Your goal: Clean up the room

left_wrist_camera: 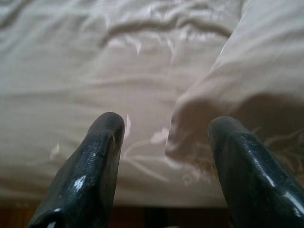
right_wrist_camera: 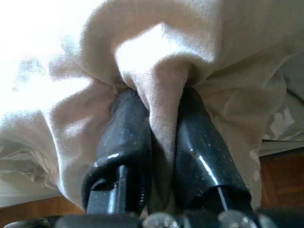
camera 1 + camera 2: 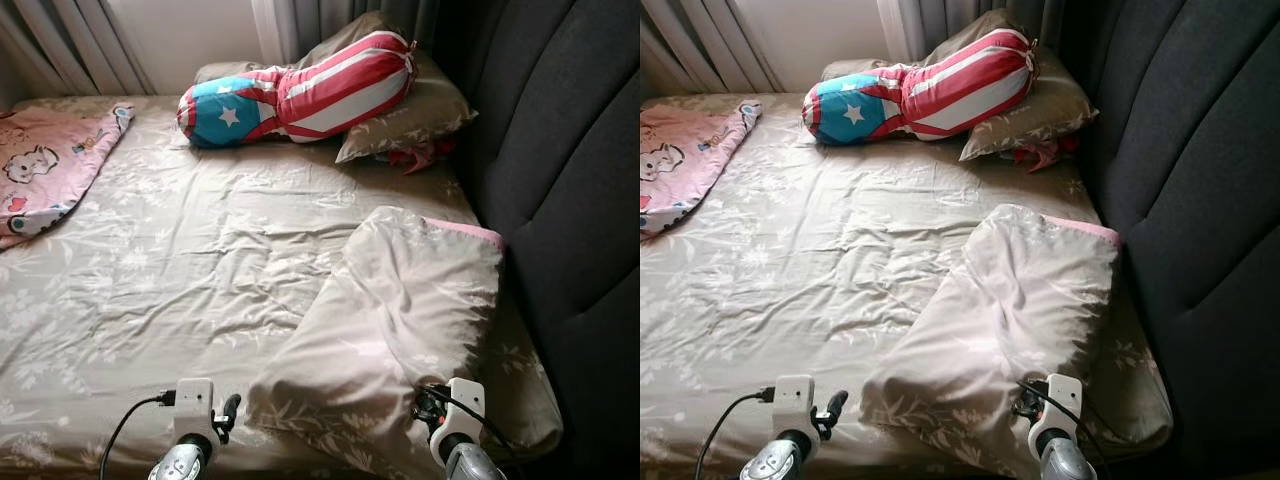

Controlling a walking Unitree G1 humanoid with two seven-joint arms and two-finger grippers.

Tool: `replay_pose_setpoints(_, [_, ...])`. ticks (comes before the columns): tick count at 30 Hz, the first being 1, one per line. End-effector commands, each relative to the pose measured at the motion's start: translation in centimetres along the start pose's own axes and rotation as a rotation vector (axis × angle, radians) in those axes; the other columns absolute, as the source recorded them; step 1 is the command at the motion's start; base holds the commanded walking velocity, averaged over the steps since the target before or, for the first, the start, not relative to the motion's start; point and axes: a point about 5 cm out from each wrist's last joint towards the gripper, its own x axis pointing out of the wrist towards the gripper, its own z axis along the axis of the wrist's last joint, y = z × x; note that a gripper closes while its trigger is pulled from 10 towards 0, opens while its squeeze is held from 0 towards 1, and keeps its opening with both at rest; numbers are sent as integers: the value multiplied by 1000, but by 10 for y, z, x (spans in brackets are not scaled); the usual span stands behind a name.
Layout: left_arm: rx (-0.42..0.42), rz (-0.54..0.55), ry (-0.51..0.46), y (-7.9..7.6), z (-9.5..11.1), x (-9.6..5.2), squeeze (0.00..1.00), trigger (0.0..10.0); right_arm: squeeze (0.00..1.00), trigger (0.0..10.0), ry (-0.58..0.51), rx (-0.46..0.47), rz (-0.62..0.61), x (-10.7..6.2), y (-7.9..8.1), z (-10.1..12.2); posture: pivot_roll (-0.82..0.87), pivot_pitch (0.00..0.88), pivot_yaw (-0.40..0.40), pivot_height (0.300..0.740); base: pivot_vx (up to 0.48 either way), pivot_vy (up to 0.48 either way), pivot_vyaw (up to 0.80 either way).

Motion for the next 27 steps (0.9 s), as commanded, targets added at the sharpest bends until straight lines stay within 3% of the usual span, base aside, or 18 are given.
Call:
replay_pose_setpoints(1, [-19,33,67,10,-15,-6,0,10000,0,10000,-69,-16,-6,4,-2,17,-11,52,-34,740,0,0,0])
replay_pose_setpoints(8, [-18,43,114,13,-24,-10,0,10000,0,10000,-82,-13,-18,4,-3,20,-12,43,-37,740,0,0,0])
replay_pose_setpoints(27, [-12,37,117,12,-25,-10,0,10000,0,10000,-92,-20,-35,5,-3,22,-11,41,-39,740,0,0,0])
